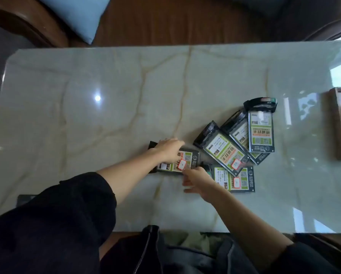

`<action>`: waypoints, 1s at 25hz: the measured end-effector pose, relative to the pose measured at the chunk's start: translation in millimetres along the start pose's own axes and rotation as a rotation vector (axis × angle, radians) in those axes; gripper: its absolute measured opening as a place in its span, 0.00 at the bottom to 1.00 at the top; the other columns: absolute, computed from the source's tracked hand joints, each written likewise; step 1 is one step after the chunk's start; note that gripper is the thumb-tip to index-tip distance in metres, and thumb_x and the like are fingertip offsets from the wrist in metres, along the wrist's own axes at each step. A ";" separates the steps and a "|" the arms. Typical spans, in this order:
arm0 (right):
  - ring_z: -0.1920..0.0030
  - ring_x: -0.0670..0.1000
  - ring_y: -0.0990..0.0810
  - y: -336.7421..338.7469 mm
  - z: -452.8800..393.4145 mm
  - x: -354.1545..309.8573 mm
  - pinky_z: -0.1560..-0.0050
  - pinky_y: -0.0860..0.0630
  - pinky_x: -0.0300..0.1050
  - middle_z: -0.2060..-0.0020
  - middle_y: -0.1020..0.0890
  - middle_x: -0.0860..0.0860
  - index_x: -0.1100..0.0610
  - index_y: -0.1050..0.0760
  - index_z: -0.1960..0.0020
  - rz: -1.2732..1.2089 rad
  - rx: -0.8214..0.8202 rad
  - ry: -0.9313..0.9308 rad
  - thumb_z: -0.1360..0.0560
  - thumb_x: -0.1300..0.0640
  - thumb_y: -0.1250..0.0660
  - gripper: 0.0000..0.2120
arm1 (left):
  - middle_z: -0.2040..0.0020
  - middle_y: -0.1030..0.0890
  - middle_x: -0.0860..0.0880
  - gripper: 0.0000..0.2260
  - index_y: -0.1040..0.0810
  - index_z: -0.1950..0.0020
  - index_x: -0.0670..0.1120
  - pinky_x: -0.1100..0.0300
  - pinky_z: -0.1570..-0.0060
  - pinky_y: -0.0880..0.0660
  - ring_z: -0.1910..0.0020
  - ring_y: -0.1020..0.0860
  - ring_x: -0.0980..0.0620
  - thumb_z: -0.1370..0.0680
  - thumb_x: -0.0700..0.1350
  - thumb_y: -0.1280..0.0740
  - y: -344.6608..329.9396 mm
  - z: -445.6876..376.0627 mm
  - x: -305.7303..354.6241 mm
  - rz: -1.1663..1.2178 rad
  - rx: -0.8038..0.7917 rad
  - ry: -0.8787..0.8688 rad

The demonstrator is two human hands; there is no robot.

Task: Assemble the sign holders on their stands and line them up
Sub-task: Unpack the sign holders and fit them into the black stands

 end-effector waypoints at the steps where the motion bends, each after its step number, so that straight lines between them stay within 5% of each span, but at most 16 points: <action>1: 0.61 0.55 0.21 -3.1 -0.4 7.7 0.63 0.18 0.51 0.60 0.23 0.55 0.58 0.23 0.52 -0.039 0.000 -0.050 0.25 0.54 0.34 0.08 | 0.32 0.25 0.43 0.24 0.30 0.29 0.48 0.46 0.36 0.30 0.34 0.28 0.40 0.24 0.48 0.31 2.3 -0.8 0.4 -0.026 0.006 -0.005; 8: 0.46 0.61 0.18 -19.7 -4.4 10.5 0.52 0.18 0.57 0.44 0.23 0.64 0.63 0.27 0.39 -0.737 0.018 -0.193 0.24 0.59 0.31 0.16 | 0.37 0.23 0.44 0.17 0.23 0.34 0.47 0.50 0.39 0.28 0.38 0.25 0.43 0.22 0.48 0.32 6.4 -7.9 -17.8 0.117 -0.023 0.013; 12: 0.52 0.57 0.15 -33.1 -2.5 -6.6 0.51 0.18 0.54 0.51 0.20 0.60 0.66 0.26 0.39 -0.831 0.006 -0.117 0.23 0.63 0.33 0.13 | 0.44 0.19 0.48 0.09 0.21 0.42 0.48 0.50 0.43 0.24 0.44 0.21 0.47 0.22 0.43 0.32 20.0 4.1 -45.9 0.313 0.004 0.016; 19: 0.59 0.52 0.17 -17.1 10.4 -103.1 0.55 0.17 0.47 0.56 0.15 0.55 0.58 0.21 0.45 -0.369 0.105 0.306 0.22 0.61 0.33 0.07 | 0.56 0.20 0.55 0.06 0.23 0.49 0.53 0.58 0.57 0.22 0.55 0.21 0.55 0.23 0.43 0.30 79.5 33.7 -91.0 0.576 0.294 0.002; 25: 0.54 0.48 0.18 15.2 37.2 -170.1 0.54 0.20 0.48 0.54 0.16 0.46 0.50 0.21 0.47 0.148 0.325 0.652 0.22 0.58 0.34 0.06 | 0.63 0.23 0.54 0.06 0.23 0.52 0.46 0.56 0.56 0.22 0.65 0.23 0.61 0.25 0.39 0.28 96.2 49.9 -88.5 0.746 0.466 -0.046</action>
Point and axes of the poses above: each hand's wrist, its own z-axis away from the middle knuckle, its own y-axis out of the back of the hand, x = y × z, the point moved 9 cm from there along -z, towards the middle knuckle
